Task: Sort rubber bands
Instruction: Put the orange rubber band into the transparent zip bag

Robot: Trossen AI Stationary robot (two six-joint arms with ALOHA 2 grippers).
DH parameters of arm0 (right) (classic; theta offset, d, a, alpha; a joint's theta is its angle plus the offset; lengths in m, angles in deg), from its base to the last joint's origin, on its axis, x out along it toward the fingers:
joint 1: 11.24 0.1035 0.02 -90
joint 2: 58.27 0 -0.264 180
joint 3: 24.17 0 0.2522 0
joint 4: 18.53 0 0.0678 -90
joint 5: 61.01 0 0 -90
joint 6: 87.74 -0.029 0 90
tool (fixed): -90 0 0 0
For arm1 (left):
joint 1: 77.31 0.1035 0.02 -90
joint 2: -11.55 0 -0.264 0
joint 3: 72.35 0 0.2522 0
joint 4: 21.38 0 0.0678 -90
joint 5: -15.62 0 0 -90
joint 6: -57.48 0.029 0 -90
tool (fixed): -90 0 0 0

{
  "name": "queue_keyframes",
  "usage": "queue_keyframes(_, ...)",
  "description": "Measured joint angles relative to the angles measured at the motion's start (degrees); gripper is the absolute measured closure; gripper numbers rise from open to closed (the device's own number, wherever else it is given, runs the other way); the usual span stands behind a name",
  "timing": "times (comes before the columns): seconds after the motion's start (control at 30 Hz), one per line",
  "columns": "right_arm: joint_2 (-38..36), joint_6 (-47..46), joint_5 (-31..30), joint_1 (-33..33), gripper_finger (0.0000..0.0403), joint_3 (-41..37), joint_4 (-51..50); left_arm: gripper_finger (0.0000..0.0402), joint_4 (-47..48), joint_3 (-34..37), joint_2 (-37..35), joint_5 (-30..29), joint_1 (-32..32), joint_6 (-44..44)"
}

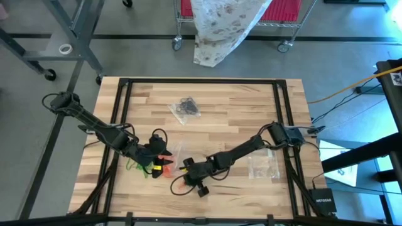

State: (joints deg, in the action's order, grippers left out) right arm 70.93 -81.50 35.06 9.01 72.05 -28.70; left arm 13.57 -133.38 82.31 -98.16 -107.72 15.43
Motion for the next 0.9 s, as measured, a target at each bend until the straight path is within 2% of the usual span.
queue_keyframes(0.23,-1.02,-6.01,-2.96,0.50,0.0401,7.21,-10.10,0.0243,-0.03,0.00,0.00,0.01,0.00,-0.95)
queue_keyframes(0.47,-4.43,-12.32,-16.81,3.84,0.0402,12.86,-23.85,0.0243,0.83,0.00,-0.21,-0.06,-0.69,-2.52)
queue_keyframes(0.8,-4.63,-21.90,-29.51,4.06,0.0403,13.87,-26.62,0.0243,0.89,0.00,-0.26,-1.73,-3.36,-3.69)
queue_keyframes(0.9,-4.63,-24.19,-30.92,4.09,0.0403,13.89,-26.08,0.0243,0.88,0.00,-0.26,-4.12,-4.89,-4.24)
